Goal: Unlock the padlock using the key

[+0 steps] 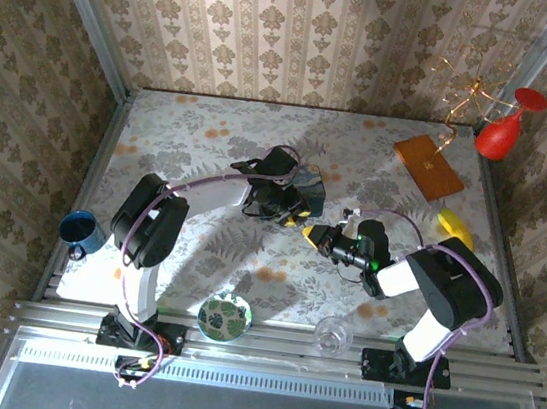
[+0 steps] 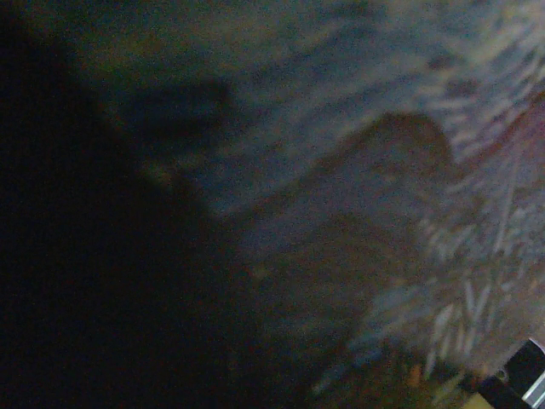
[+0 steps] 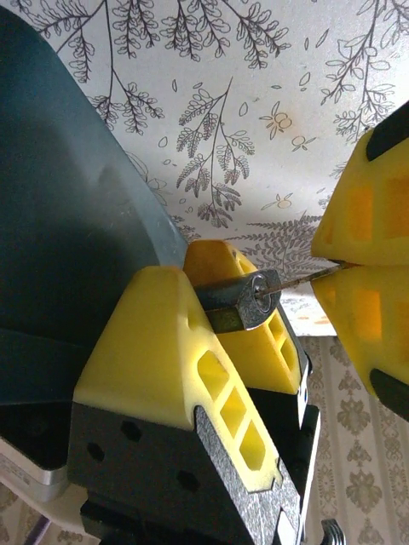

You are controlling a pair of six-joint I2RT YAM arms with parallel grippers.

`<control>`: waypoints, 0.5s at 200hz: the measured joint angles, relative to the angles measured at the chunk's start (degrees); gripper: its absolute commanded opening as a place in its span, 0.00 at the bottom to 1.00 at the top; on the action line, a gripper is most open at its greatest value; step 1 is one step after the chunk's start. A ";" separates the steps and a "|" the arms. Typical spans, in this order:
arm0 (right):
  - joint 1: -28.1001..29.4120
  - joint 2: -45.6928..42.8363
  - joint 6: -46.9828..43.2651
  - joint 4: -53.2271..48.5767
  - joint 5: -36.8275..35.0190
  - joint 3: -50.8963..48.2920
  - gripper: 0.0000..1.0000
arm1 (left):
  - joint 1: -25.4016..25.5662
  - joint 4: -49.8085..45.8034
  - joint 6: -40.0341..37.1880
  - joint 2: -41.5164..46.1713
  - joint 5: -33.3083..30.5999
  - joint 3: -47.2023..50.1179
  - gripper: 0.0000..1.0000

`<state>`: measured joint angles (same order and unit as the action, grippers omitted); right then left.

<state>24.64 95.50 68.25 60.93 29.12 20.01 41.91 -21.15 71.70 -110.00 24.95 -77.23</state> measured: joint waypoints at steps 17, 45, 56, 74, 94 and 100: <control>0.07 -1.40 -0.59 -1.97 -0.72 0.00 0.00 | 0.07 0.35 0.20 0.00 0.37 0.00 0.00; 0.13 -1.77 -0.50 -2.82 -1.11 0.02 0.00 | 0.17 0.42 0.31 -0.04 0.33 0.00 0.00; 0.17 -1.75 -0.11 -2.89 -1.16 0.15 0.00 | 0.24 0.39 0.31 -0.09 0.28 0.00 0.00; 0.17 -1.60 1.18 -2.95 -1.36 0.46 0.00 | 0.42 0.37 0.26 -0.33 0.09 -0.26 0.00; 0.15 -1.25 2.62 -3.43 -1.33 1.14 0.00 | 0.50 -0.37 -0.39 -0.79 -0.15 -1.01 0.00; 0.13 -1.20 2.99 -3.85 -1.33 1.38 0.00 | 0.50 -0.68 -0.61 -0.94 -0.22 -1.27 0.00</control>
<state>24.77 94.30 71.24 57.08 27.79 21.39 42.41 -21.82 71.09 -110.93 24.73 -78.50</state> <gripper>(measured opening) 0.046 0.312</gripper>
